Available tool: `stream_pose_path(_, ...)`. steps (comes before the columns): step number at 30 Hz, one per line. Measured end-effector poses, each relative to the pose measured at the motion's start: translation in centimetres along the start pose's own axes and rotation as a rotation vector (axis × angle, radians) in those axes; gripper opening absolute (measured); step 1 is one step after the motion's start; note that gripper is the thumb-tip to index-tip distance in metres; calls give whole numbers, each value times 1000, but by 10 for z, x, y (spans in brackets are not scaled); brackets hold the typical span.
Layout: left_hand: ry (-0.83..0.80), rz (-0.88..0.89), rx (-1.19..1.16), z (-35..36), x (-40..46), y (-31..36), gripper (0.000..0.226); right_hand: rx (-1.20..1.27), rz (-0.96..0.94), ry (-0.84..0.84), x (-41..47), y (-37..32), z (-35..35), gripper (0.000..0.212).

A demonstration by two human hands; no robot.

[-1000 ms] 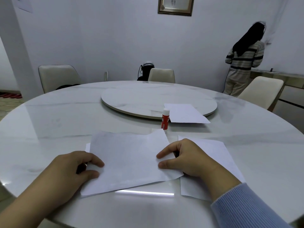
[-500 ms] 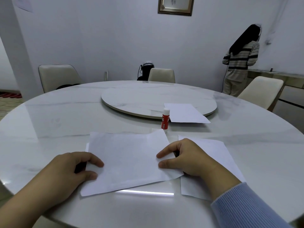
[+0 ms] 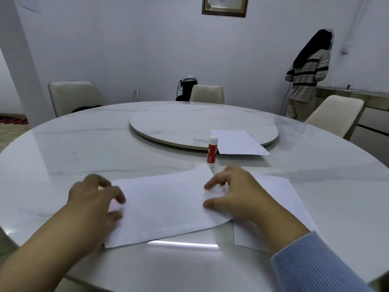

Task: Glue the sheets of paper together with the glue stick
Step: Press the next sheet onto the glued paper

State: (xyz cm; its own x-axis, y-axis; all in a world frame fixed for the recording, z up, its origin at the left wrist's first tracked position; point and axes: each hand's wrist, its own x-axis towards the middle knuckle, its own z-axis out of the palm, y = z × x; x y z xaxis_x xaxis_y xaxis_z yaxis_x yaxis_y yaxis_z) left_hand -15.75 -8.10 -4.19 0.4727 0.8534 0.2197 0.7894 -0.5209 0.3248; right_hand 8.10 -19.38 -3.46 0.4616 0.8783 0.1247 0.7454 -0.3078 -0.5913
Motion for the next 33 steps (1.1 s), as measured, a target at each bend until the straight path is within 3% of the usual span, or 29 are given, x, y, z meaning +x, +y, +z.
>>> stream_pose_path(3,157,11,-86,-1,10,32,33,-132,-130,246,9,-17,0,32)
stream_pose_path(4,146,37,-94,3,14,42,39,-157,-162,229,14,-25,5,33)
stream_pose_path(8,-88,80,29,40,24,56,55,-323,-175,-98,27,-38,46,50)
stream_pose_path(12,-268,52,161,53,26,47,59,-398,-122,-225,29,-25,64,58)
stream_pose_path(23,-255,54,157,50,24,40,62,-379,-61,-247,26,-21,58,62)
stream_pose_path(28,-224,-54,163,48,20,39,69,-390,-25,-204,20,-22,62,64)
stream_pose_path(33,-222,-50,149,45,17,32,69,-392,-14,-279,22,-21,54,63)
